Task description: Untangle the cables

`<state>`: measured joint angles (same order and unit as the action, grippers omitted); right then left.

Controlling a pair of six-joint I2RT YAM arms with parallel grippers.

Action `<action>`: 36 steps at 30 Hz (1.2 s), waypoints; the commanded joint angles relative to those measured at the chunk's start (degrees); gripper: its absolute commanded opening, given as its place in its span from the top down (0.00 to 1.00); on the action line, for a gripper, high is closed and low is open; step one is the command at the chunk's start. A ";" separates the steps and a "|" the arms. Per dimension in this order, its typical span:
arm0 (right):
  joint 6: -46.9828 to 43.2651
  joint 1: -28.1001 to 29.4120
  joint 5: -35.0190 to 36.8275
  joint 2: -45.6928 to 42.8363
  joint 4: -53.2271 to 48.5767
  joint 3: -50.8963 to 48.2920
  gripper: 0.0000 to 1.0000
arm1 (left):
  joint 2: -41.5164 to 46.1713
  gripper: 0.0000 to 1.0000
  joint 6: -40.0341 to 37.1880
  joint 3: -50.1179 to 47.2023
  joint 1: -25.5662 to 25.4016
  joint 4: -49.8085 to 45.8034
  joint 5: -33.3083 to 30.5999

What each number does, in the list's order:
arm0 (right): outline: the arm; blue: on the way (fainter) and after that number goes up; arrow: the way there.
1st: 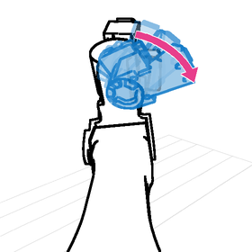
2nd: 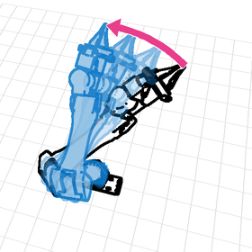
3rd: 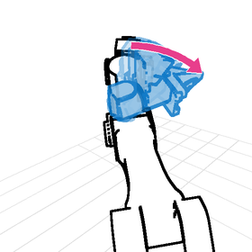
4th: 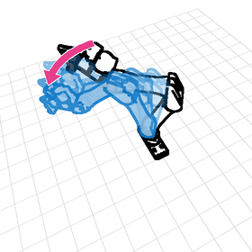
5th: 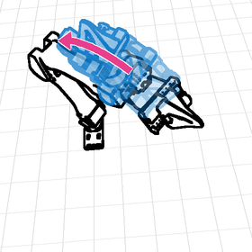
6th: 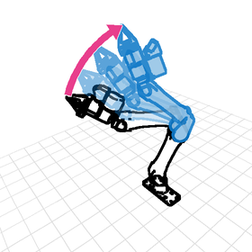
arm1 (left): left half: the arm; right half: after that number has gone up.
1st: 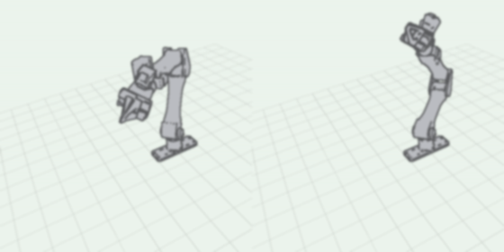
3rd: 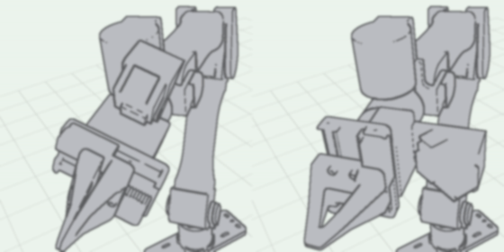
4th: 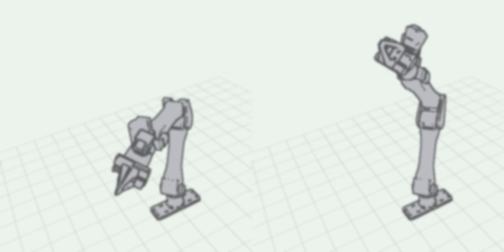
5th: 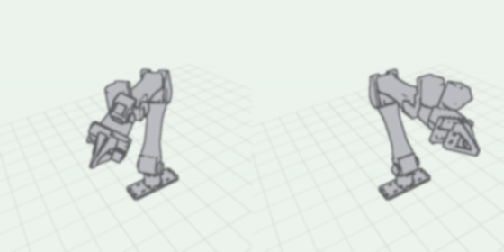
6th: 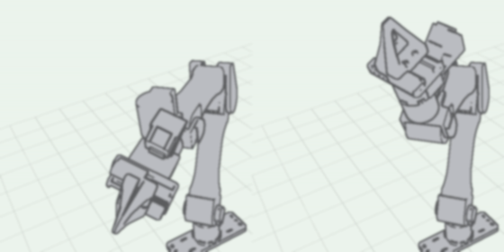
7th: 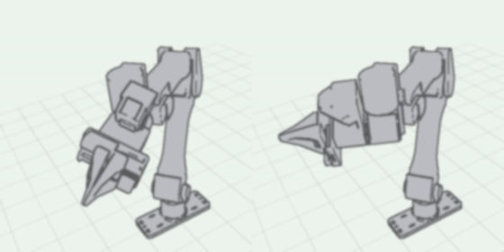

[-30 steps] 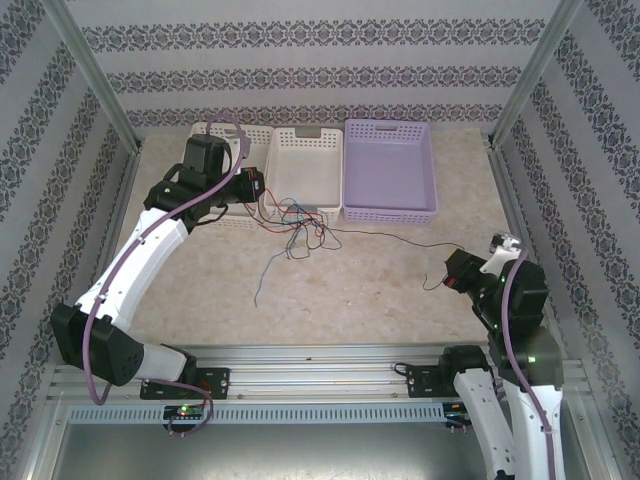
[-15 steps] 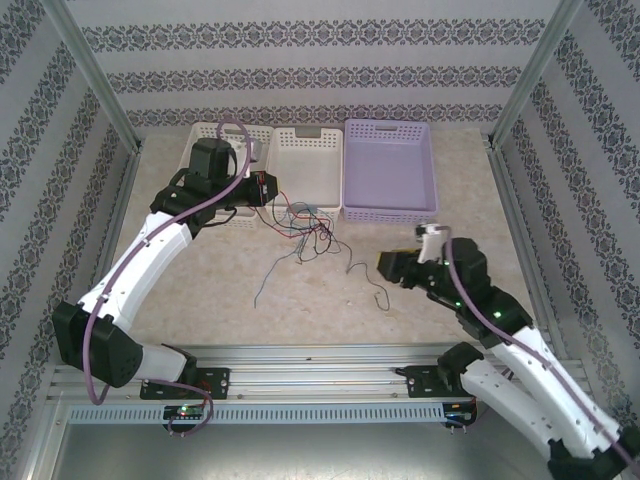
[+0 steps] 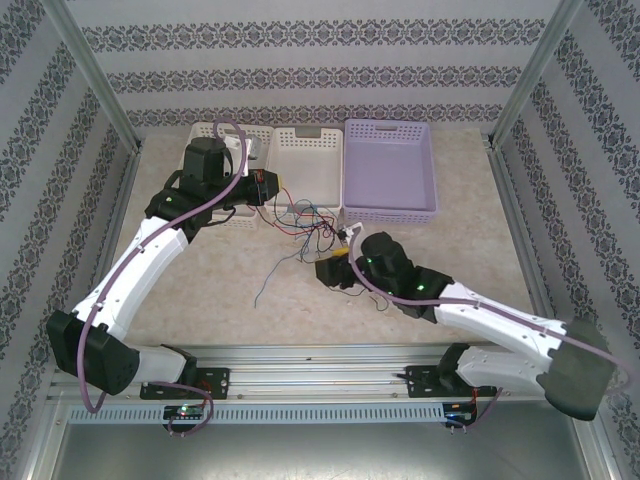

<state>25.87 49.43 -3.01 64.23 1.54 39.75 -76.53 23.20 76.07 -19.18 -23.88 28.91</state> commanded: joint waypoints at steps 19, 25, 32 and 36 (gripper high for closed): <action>-0.08 0.42 3.07 7.66 13.36 0.18 0.47 | 1.90 1.00 1.33 -0.36 -0.62 3.58 2.04; -0.74 0.41 8.21 12.08 9.23 2.89 0.47 | 2.05 1.00 1.23 -0.37 -0.67 3.58 2.03; -1.15 0.43 12.11 13.96 9.18 4.10 0.47 | 1.87 1.00 1.25 -0.44 -0.62 3.66 2.24; -2.12 0.40 14.11 14.29 10.59 4.43 0.47 | 1.63 1.00 1.32 -0.49 -0.64 3.66 2.47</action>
<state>25.19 49.65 7.79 78.13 10.98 42.30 -76.12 24.08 75.96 -19.18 -23.44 30.02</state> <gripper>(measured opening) 0.533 0.071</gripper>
